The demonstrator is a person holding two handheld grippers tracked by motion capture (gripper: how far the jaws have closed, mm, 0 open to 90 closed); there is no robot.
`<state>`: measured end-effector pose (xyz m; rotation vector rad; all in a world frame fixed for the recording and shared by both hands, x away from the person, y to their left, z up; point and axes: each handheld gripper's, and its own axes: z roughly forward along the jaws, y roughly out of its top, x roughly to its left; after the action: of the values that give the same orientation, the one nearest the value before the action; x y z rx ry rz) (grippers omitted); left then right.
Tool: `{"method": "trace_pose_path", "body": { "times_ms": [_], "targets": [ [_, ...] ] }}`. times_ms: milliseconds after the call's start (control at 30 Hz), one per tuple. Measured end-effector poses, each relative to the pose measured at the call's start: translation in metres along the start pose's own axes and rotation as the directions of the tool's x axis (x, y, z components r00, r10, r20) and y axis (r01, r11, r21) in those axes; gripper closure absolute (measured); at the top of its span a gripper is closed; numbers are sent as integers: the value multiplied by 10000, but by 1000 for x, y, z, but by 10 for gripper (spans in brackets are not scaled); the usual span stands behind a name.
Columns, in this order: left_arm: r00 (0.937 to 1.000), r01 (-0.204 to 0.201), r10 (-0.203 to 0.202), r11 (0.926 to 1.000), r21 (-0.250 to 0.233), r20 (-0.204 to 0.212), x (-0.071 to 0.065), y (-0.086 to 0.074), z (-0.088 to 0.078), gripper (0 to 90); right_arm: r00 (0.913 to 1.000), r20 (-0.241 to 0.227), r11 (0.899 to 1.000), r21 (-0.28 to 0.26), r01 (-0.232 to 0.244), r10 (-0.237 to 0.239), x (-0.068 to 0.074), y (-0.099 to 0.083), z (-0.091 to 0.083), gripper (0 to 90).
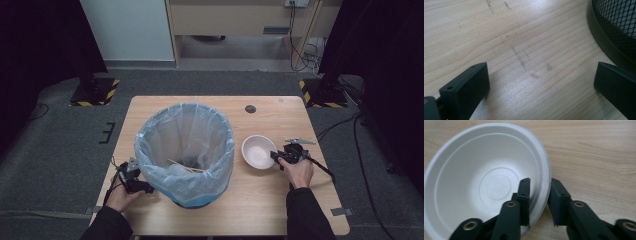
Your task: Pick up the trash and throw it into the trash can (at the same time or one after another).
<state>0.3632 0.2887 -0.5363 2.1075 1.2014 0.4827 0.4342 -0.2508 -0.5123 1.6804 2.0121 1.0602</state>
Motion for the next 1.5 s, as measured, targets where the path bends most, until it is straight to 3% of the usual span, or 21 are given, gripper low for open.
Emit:
{"method": "trace_pose_path", "body": {
  "times_ms": [233,500,1000,1233,1500],
  "targets": [
    [10000,-1,1,10000,-2,0,0,0,0,0,9994,-299,9997,-181,-168,163,4,3,-5,805],
    [10000,3,-3,10000,-3,1,0,0,0,0,9983,-590,9980,-628,-73,36,5,10,-14,830],
    [10000,2,-2,10000,-3,0,0,0,0,0,9976,-693,9836,-1801,-119,-7,3,25,-40,844],
    [10000,2,-2,10000,-2,0,0,0,0,0,9968,-731,9566,-2870,-512,314,0,32,-58,844],
    [10000,0,0,10000,-2,1,0,0,0,0,9948,-876,9114,-4031,-828,516,0,41,-79,844]
  ]
}}
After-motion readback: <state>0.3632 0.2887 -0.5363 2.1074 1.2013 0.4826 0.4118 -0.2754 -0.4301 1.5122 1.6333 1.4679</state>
